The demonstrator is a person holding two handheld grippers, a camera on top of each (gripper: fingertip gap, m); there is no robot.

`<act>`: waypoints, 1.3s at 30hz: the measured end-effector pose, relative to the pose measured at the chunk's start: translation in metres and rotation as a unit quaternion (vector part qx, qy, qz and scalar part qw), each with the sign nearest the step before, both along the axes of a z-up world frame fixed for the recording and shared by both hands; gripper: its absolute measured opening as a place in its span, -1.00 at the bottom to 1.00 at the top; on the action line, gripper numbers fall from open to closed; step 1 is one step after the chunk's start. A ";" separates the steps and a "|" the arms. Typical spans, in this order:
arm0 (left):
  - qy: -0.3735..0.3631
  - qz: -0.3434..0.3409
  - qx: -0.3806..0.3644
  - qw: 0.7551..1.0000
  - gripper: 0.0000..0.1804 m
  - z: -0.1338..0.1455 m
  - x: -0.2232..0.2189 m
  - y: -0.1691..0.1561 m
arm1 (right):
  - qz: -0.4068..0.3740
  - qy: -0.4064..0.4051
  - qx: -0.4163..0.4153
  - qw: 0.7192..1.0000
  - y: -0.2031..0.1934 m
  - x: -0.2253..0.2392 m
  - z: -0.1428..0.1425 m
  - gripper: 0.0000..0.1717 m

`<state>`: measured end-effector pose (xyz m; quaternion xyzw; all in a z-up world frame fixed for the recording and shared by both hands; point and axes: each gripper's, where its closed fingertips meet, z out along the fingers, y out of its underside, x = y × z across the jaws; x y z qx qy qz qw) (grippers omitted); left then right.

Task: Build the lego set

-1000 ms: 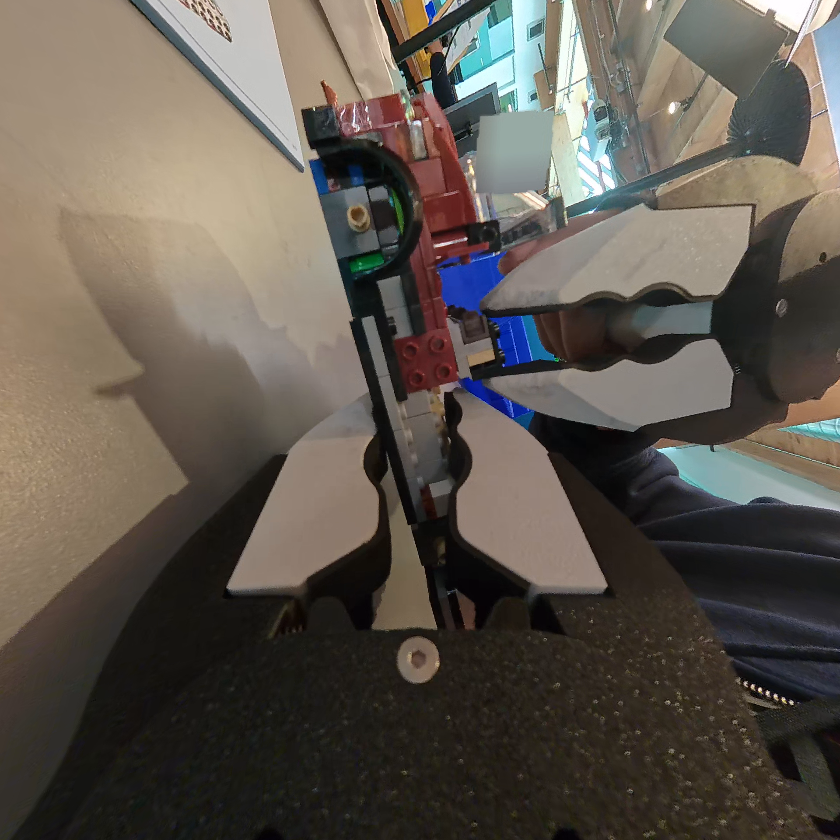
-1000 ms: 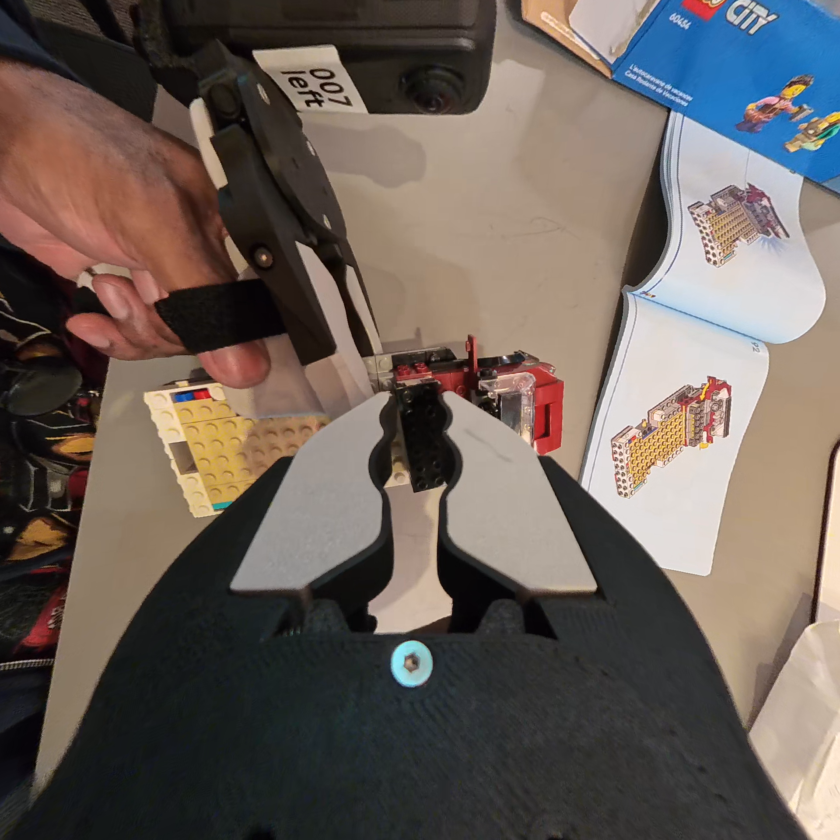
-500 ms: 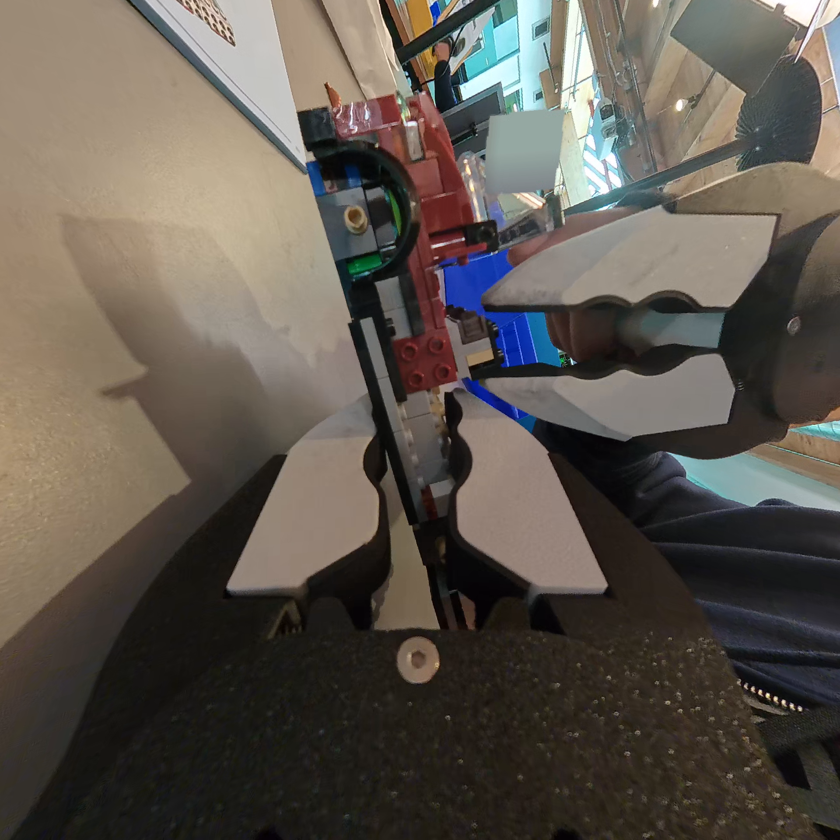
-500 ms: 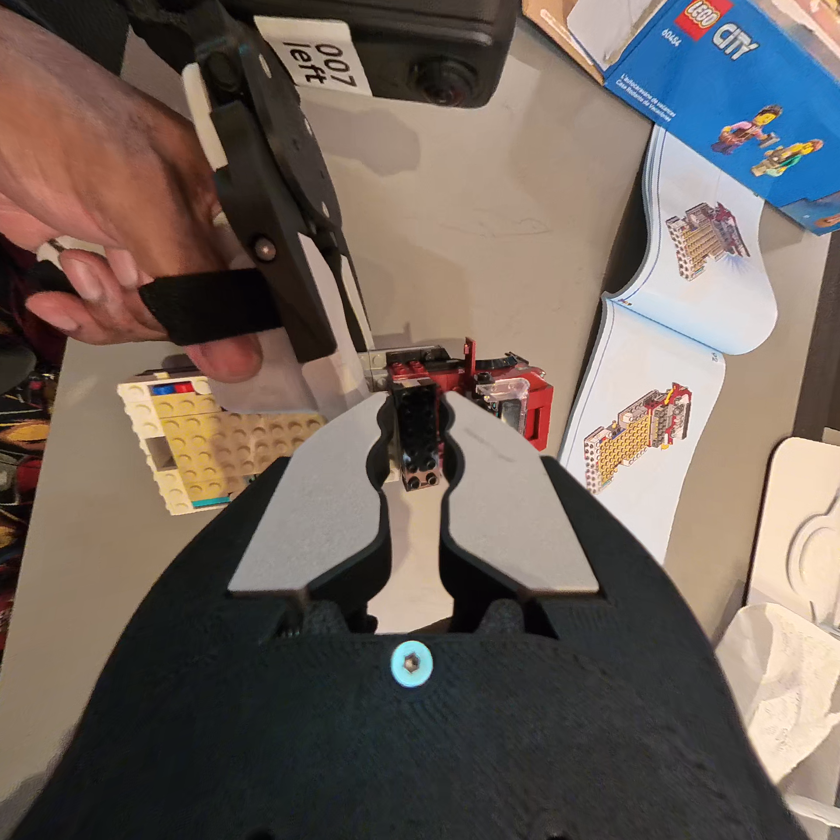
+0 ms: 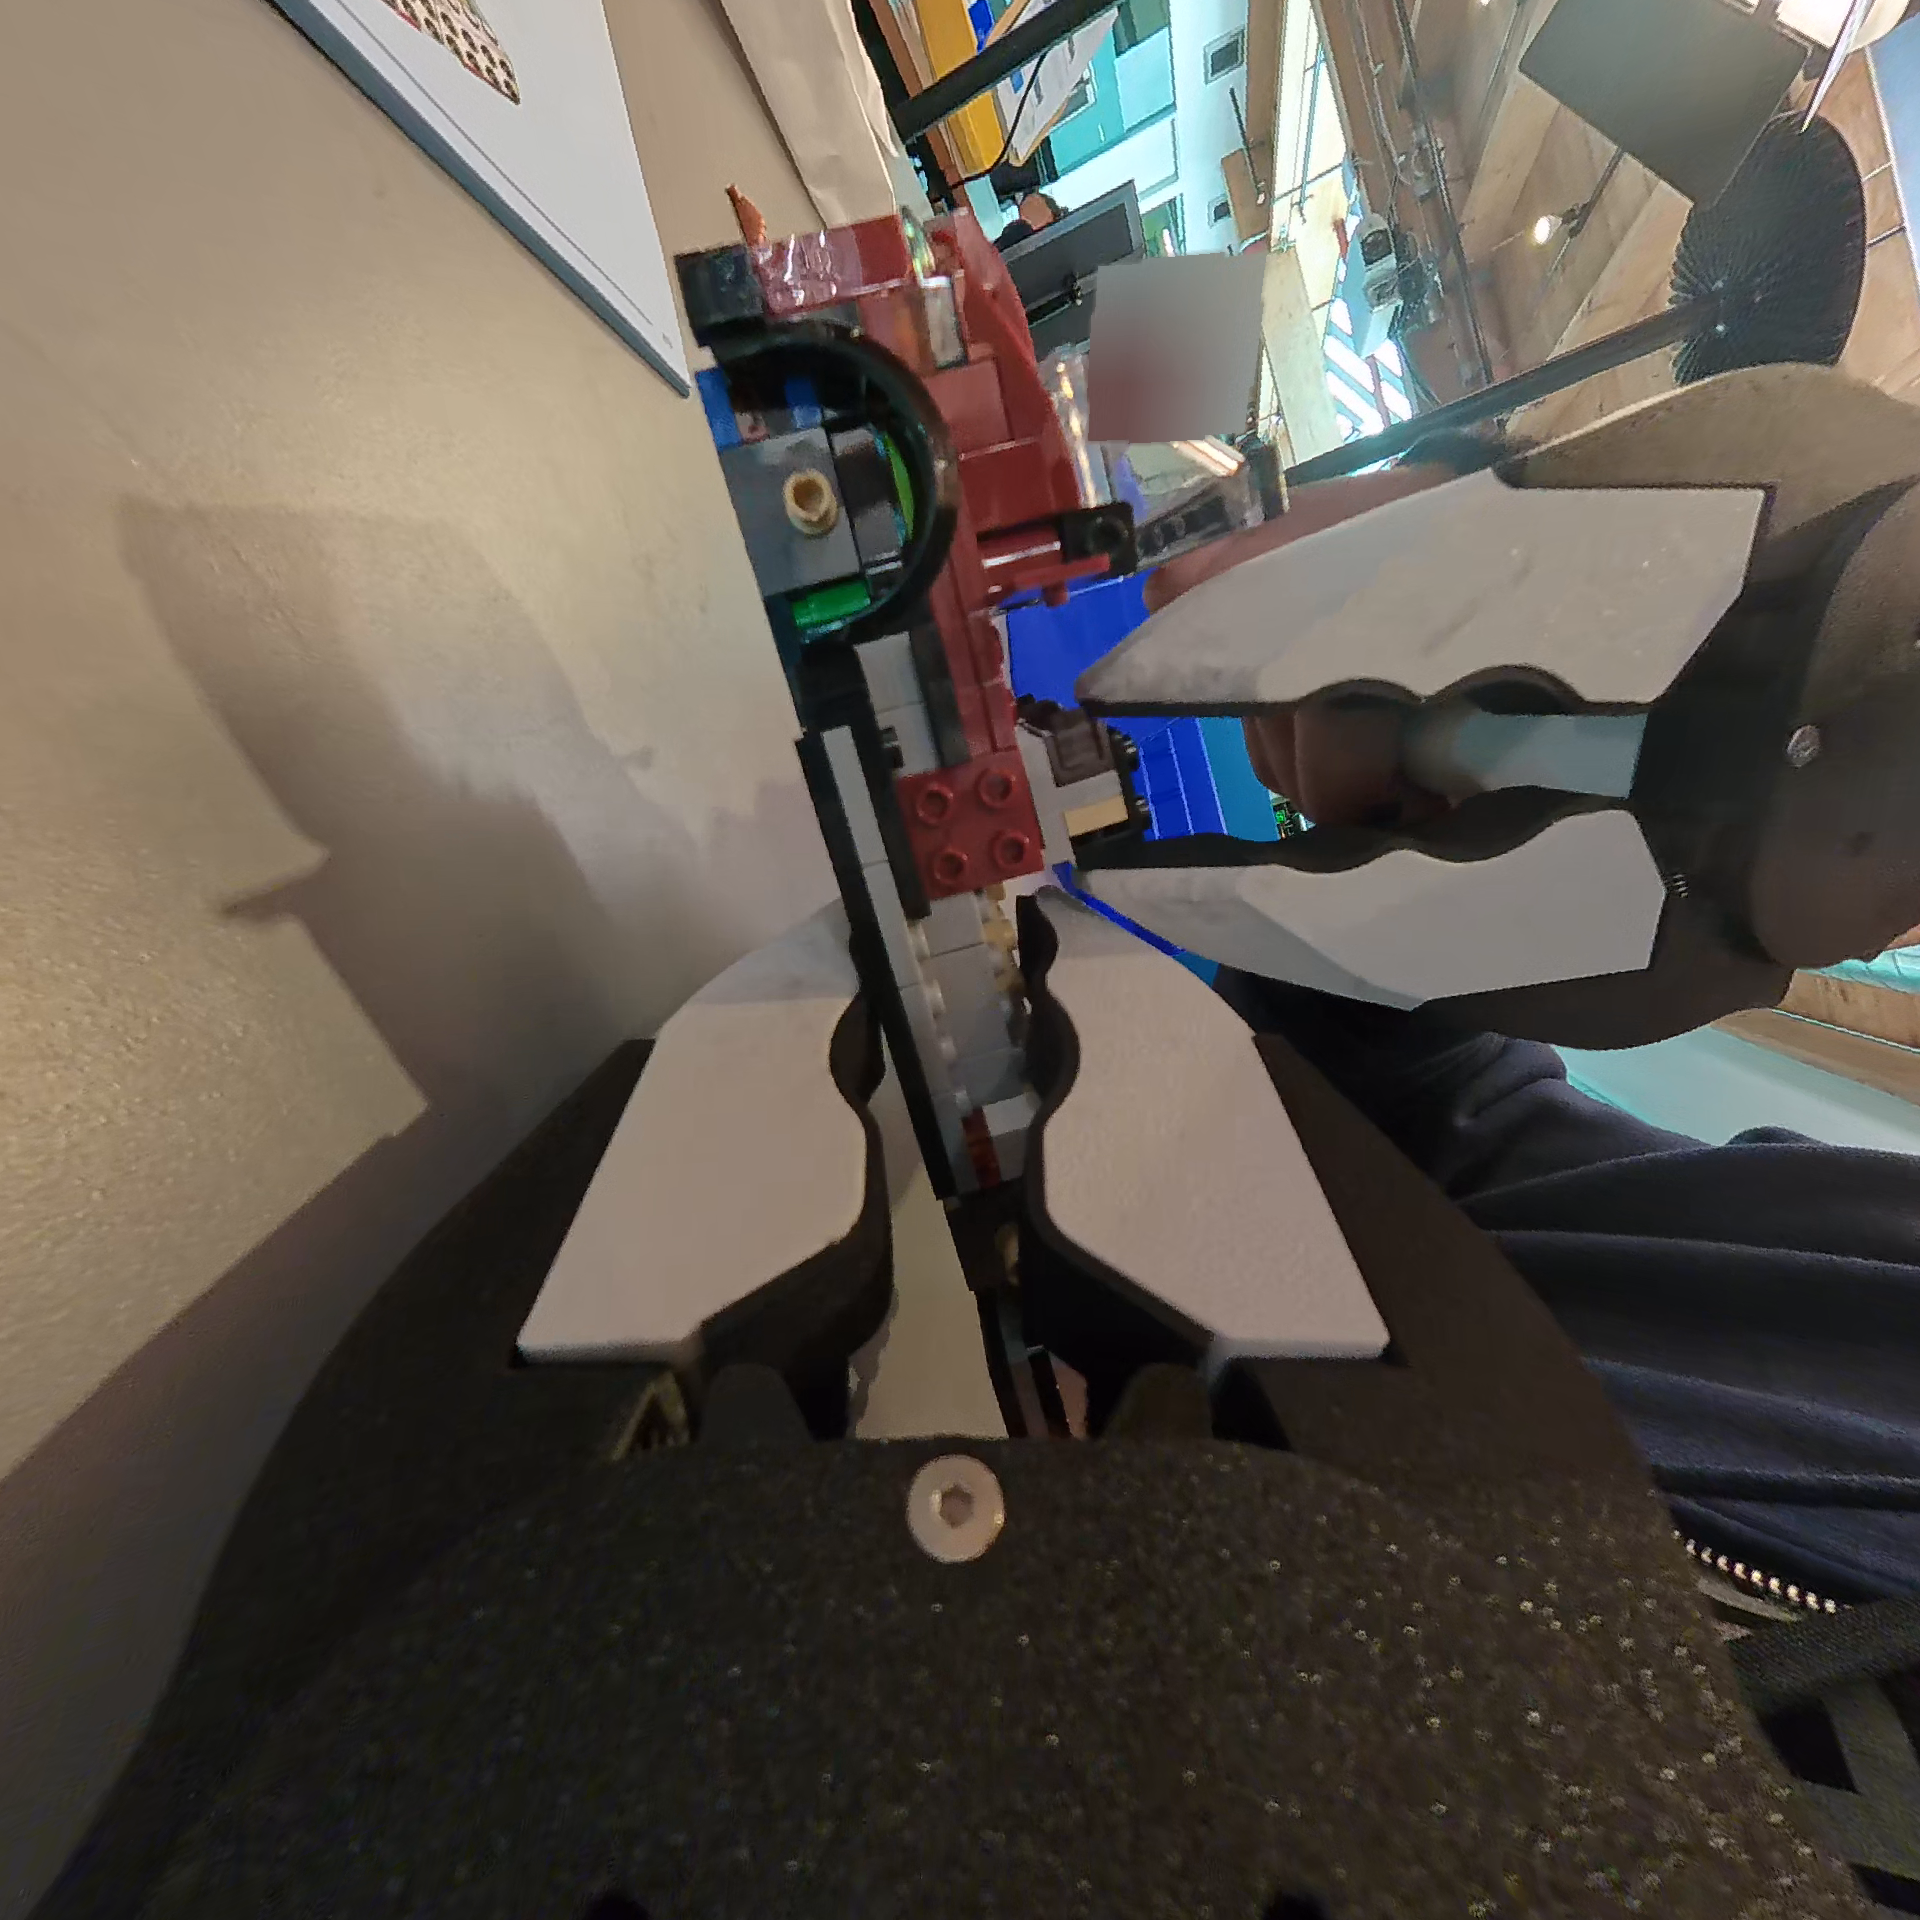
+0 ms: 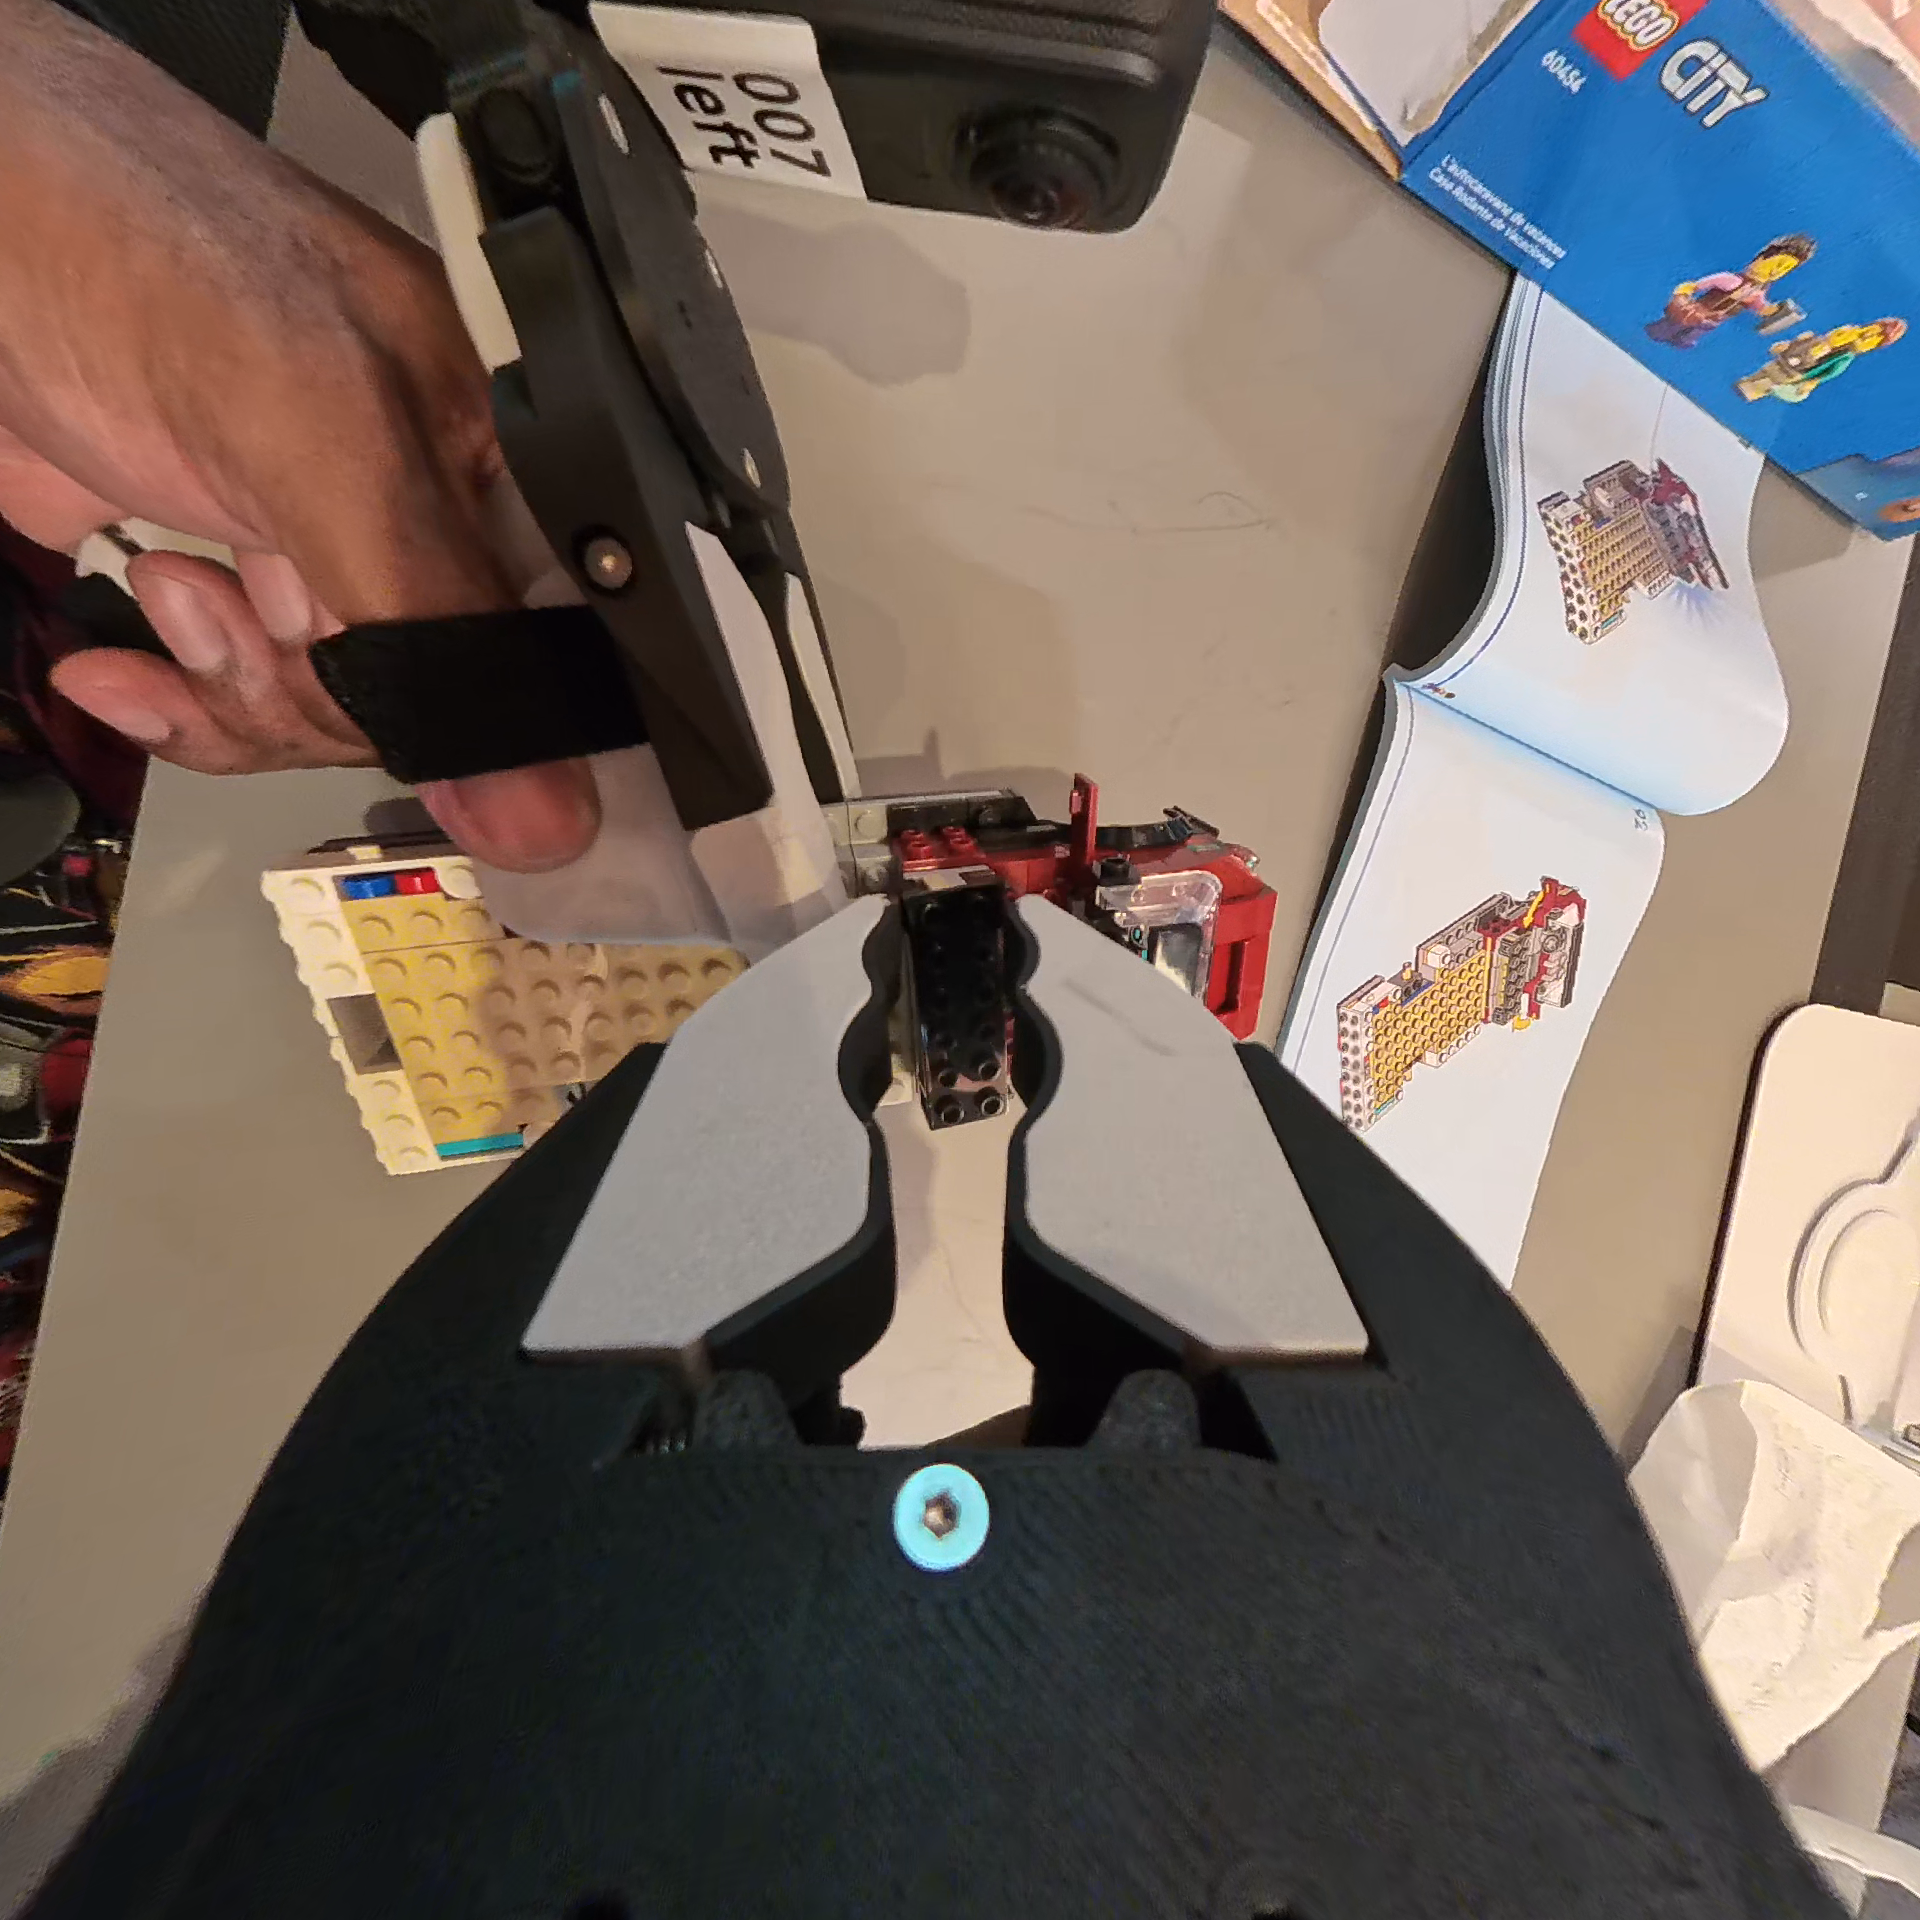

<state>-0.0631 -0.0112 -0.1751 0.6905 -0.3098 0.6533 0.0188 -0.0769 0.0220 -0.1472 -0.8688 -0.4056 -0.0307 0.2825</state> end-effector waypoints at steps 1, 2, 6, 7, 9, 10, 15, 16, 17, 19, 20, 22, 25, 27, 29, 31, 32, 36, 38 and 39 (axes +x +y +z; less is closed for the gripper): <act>0.000 -0.001 0.001 1.000 -0.74 0.000 0.000 0.000 | 0.001 0.003 -0.002 1.000 0.000 0.000 0.000 -0.79; 0.000 -0.001 0.003 1.000 -0.74 0.000 0.000 -0.001 | 0.001 0.007 -0.003 1.000 -0.001 0.000 0.000 -0.80; -0.002 -0.005 0.006 1.000 -0.74 0.000 -0.001 -0.002 | 0.001 0.016 -0.003 1.000 -0.002 0.000 0.001 -0.80; -0.003 -0.005 0.007 1.000 -0.74 0.001 -0.001 -0.002 | 0.001 0.018 -0.001 1.000 -0.002 -0.001 0.001 -0.81; -0.005 -0.006 0.008 1.000 -0.74 0.001 -0.001 -0.003 | 0.001 0.023 0.001 1.000 -0.001 -0.001 0.002 -0.81; -0.006 -0.006 0.008 1.000 -0.74 0.002 -0.001 -0.002 | 0.001 0.024 0.004 1.000 -0.001 -0.001 0.002 -0.82; -0.005 -0.008 0.009 1.000 -0.74 0.001 -0.001 -0.003 | 0.004 0.026 0.010 1.000 -0.002 0.000 0.002 -0.82; -0.004 -0.008 0.009 1.000 -0.74 0.001 -0.001 -0.003 | 0.005 0.027 0.011 1.000 -0.002 0.000 0.002 -0.82; -0.003 -0.008 0.010 1.000 -0.74 0.001 -0.001 -0.003 | 0.006 0.028 0.011 1.000 -0.002 0.000 0.002 -0.82; -0.002 -0.008 0.010 1.000 -0.74 0.001 -0.001 -0.004 | 0.008 0.030 0.012 0.999 -0.002 0.000 0.001 -0.82; -0.001 -0.009 0.010 1.000 -0.74 0.001 -0.001 -0.004 | 0.008 0.031 0.012 0.999 -0.002 0.000 0.001 -0.81; 0.000 -0.010 0.010 1.000 -0.74 0.000 -0.001 -0.004 | 0.008 0.031 0.013 0.999 -0.002 0.000 0.001 -0.81; 0.001 -0.010 0.010 1.000 -0.74 0.000 -0.001 -0.004 | 0.003 0.032 0.016 0.999 -0.002 0.000 0.000 -0.81; 0.003 -0.012 0.012 1.000 -0.74 -0.001 -0.001 -0.005 | 0.001 0.030 0.016 0.999 -0.002 0.000 0.000 -0.81; 0.006 -0.012 0.012 1.000 -0.74 -0.001 -0.001 -0.005 | -0.001 0.026 0.019 0.999 -0.002 0.000 -0.001 -0.81; 0.007 -0.011 0.013 1.000 -0.74 -0.001 -0.001 -0.005 | -0.003 0.025 0.023 0.999 -0.002 0.000 -0.001 -0.81; 0.006 -0.011 0.013 1.000 -0.74 -0.001 -0.001 -0.005 | -0.004 0.025 0.024 0.999 -0.002 0.000 0.000 -0.81; 0.008 -0.009 0.013 1.000 -0.74 -0.002 -0.001 -0.005 | -0.008 0.023 0.030 0.999 -0.001 0.000 -0.001 -0.81; 0.009 -0.011 0.012 1.000 -0.74 -0.002 -0.001 -0.005 | -0.012 0.026 0.026 0.999 -0.002 0.000 -0.001 -0.81; 0.010 -0.010 0.011 1.000 -0.74 -0.002 -0.001 -0.005 | -0.013 0.027 0.027 0.999 -0.001 0.000 -0.002 -0.81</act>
